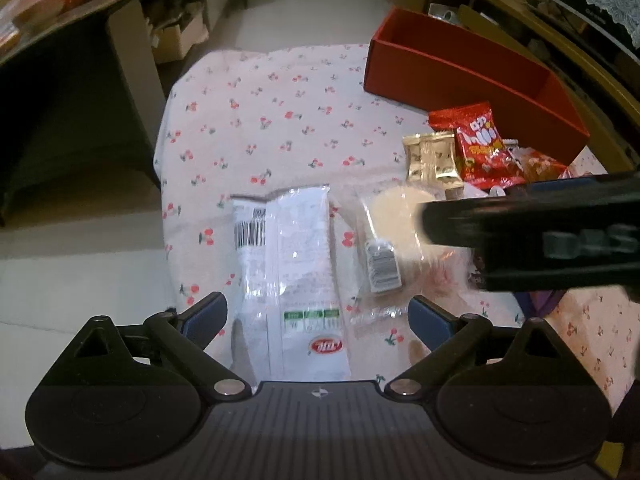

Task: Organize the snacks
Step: 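Grasp the white wrapped bar with left tool while right tool grasps the clear-wrapped cake, then carry both snacks into the red box and open both tools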

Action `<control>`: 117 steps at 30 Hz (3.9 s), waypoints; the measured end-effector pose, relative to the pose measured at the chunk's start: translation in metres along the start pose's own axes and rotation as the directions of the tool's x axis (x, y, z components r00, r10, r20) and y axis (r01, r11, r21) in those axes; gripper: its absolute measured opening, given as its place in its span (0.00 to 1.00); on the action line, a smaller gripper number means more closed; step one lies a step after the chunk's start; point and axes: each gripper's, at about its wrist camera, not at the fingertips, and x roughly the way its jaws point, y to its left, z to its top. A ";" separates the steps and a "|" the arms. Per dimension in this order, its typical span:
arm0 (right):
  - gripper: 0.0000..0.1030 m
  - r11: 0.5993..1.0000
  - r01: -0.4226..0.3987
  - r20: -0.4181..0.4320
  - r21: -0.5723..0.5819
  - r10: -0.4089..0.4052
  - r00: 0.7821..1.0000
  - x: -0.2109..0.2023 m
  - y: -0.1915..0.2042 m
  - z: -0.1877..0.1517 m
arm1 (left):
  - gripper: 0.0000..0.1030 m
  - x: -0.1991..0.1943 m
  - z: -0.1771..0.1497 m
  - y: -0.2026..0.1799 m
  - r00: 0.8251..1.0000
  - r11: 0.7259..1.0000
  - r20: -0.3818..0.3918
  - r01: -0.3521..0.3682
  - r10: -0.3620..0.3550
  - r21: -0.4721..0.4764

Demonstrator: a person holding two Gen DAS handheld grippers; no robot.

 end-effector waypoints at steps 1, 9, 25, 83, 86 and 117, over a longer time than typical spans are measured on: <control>0.94 1.000 0.004 -0.022 -0.003 -0.005 1.000 0.007 0.005 0.003 | 0.96 0.001 -0.001 0.003 1.000 1.000 -0.009 0.007 -0.007 -0.010; 0.61 1.000 0.009 -0.154 0.010 -0.007 0.988 0.058 0.018 0.009 | 0.97 0.002 -0.001 0.012 0.999 0.998 -0.019 0.029 -0.030 -0.049; 0.56 0.981 -0.132 -0.057 0.139 0.141 0.988 -0.013 -0.059 -0.019 | 0.85 0.022 0.021 0.008 0.999 0.997 -0.043 -0.005 0.002 -0.072; 0.55 0.932 0.076 0.111 0.355 -0.122 0.986 0.055 -0.232 0.122 | 0.49 0.121 0.230 -0.139 0.979 0.984 0.147 0.125 -0.143 0.125; 0.55 0.938 0.092 0.085 0.335 -0.127 0.988 0.070 -0.232 0.121 | 0.49 0.133 0.228 -0.134 0.984 0.986 0.123 0.114 -0.129 0.119; 0.61 0.932 0.088 0.144 0.352 -0.146 0.979 0.021 -0.225 0.101 | 0.82 0.089 0.208 -0.121 0.985 0.989 0.125 0.107 -0.119 0.097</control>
